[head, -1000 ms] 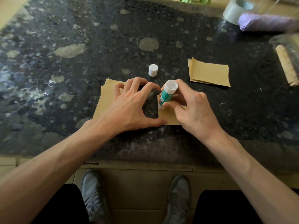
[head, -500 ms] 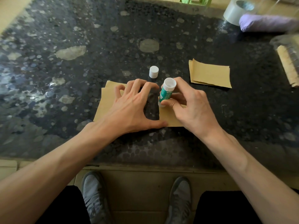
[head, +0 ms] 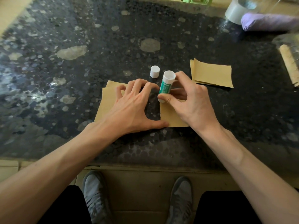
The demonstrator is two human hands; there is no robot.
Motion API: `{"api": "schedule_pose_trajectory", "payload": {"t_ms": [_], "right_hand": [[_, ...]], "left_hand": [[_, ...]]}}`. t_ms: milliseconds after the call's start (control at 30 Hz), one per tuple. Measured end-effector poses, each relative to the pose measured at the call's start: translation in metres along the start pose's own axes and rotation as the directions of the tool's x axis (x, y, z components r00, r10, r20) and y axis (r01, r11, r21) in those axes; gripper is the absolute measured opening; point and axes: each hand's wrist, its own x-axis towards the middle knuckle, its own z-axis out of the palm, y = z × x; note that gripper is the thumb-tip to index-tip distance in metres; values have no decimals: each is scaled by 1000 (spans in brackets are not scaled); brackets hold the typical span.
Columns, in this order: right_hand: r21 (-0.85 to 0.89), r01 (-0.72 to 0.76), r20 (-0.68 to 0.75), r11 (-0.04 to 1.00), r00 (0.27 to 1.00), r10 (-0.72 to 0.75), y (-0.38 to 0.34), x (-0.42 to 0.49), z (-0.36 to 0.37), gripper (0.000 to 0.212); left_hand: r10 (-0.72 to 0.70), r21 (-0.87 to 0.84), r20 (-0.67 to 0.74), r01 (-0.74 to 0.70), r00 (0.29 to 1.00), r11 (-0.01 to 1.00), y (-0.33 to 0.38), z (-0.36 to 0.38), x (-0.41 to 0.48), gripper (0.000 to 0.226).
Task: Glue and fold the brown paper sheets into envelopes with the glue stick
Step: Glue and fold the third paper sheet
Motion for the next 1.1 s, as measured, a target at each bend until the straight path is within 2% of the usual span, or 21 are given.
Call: {"api": "schedule_pose_trajectory", "payload": {"t_ms": [200, 367, 733, 1000, 1100], "right_hand": [[-47, -10, 32, 999, 999, 11, 5, 3, 0, 34], [-45, -20, 101, 999, 995, 24, 8, 6, -3, 35], [-106, -11, 53, 994, 998, 17, 6, 8, -7, 37], [-81, -42, 160, 996, 986, 55, 10, 11, -14, 32], [-84, -23, 149, 996, 988, 36, 10, 12, -17, 30]], "left_hand": [[8, 8, -1, -8, 1000, 1000, -2, 2, 0, 100], [21, 7, -5, -21, 1000, 1000, -2, 1, -1, 95], [27, -4, 10, -27, 1000, 1000, -2, 0, -1, 85], [38, -2, 2, -38, 999, 999, -2, -1, -2, 80], [36, 0, 12, -36, 999, 999, -1, -2, -2, 79]]}}
